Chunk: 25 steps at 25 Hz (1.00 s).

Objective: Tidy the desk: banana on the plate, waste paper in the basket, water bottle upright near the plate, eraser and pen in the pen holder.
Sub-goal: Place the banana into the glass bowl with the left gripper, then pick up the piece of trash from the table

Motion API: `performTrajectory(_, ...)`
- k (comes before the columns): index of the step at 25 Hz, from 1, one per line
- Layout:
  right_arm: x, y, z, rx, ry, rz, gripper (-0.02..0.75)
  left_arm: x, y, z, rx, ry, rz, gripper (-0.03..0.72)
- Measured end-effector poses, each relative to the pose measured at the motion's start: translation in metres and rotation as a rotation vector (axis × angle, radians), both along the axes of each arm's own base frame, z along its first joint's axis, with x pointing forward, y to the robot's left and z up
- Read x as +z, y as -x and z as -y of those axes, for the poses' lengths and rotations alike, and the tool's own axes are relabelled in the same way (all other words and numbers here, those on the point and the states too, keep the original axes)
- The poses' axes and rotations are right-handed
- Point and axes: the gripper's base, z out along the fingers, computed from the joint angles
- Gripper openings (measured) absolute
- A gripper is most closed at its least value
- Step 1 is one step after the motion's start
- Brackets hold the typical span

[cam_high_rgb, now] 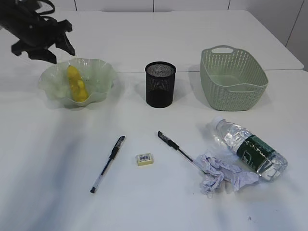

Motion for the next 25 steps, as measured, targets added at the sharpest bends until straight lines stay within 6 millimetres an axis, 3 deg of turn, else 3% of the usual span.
performTrajectory(7,0.0,0.0,-0.002,0.001,-0.023,0.0,0.383,0.073,0.039,-0.008,-0.112,-0.163,0.035,0.423)
performTrajectory(11,0.001,0.0,-0.003,0.001,-0.032,-0.001,0.383,0.098,0.064,-0.013,-0.198,-0.27,-0.019,0.415)
performTrajectory(19,0.001,0.0,-0.003,0.003,-0.043,-0.004,0.383,0.095,0.087,-0.02,-0.247,-0.352,-0.137,0.412)
performTrajectory(25,0.001,0.001,-0.006,0.004,-0.073,-0.006,0.383,0.078,0.126,-0.027,-0.269,-0.408,-0.248,0.412)
